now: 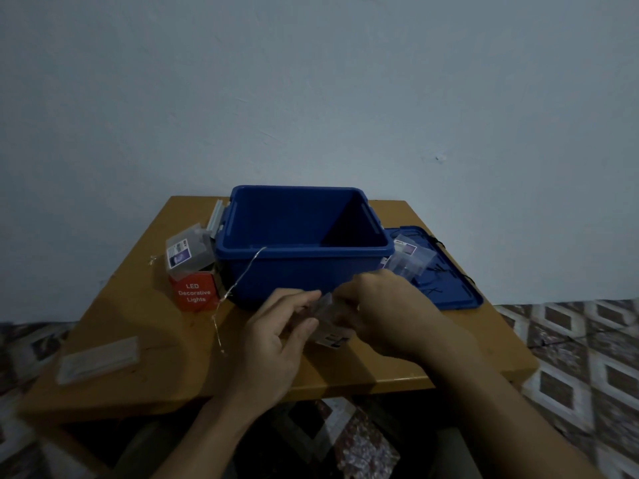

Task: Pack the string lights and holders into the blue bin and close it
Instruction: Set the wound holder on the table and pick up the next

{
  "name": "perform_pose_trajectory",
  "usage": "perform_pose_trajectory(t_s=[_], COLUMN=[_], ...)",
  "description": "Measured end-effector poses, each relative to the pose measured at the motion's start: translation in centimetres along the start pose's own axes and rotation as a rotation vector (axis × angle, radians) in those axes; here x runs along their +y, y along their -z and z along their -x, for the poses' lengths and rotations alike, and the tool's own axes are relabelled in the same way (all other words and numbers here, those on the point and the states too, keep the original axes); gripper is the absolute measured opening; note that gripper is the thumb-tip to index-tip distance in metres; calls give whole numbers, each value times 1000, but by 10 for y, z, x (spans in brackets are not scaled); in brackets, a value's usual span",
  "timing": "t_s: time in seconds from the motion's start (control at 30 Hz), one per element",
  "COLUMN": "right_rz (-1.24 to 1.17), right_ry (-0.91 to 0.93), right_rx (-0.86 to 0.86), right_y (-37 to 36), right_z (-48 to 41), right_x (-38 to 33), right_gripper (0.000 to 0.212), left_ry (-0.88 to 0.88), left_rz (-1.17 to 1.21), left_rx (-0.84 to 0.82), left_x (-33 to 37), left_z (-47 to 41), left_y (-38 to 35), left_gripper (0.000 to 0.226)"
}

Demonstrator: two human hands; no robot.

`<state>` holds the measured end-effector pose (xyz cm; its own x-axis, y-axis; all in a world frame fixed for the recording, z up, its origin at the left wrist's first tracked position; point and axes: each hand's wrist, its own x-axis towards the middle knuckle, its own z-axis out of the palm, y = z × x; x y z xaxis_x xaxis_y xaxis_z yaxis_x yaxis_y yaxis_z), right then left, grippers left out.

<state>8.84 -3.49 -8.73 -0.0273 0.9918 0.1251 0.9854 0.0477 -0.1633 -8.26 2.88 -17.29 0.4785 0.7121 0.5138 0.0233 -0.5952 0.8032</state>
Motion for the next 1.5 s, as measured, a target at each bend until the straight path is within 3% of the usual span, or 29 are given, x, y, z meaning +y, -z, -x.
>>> perform_pose_trajectory(t_s=[0.17, 0.37, 0.5, 0.6, 0.73, 0.8, 0.87, 1.03, 1.17, 1.33, 1.5], right_rz=[45, -217, -105, -201, -652, -847, -945, -1100, -1167, -1269, -1149], right_ry=[29, 52, 65, 32, -257, -490, -585, -436, -404, -392, -321], right_rx=[34, 261, 255, 274, 446, 381, 257, 415, 414, 380, 403], right_y=[-5, -37, -65, -71, -74, -72, -71, -67, -71, -74, -74], right_z=[-2, 11, 19, 25, 23, 19, 16, 14, 19, 30, 32], right_x=[-6, 2, 6, 2, -2, -2, -1, 2, 2, 4, 3], right_gripper=[28, 20, 34, 31, 7, 7, 6, 21, 18, 22, 9], left_ry=[-5, 23, 28, 35, 144, 206, 283, 403, 409, 424, 406], left_rz=[-32, -93, -148, -156, -56, 45, 125, 247, 222, 323, 246], left_rx=[-21, -47, -37, -28, -34, 2, 24, 37, 42, 11, 61], left_x=[-2, -1, -8, -15, -16, -13, -13, -14, -11, -9, -12], left_z=[1, 3, 5, 8, 9, 7, 4, 0, 3, 3, 0], left_y=[4, 11, 11, 10, 9, 7, 8, 10, 11, 16, 11], left_gripper=[37, 36, 24, 20, 12, 15, 10, 39, 25, 25, 19])
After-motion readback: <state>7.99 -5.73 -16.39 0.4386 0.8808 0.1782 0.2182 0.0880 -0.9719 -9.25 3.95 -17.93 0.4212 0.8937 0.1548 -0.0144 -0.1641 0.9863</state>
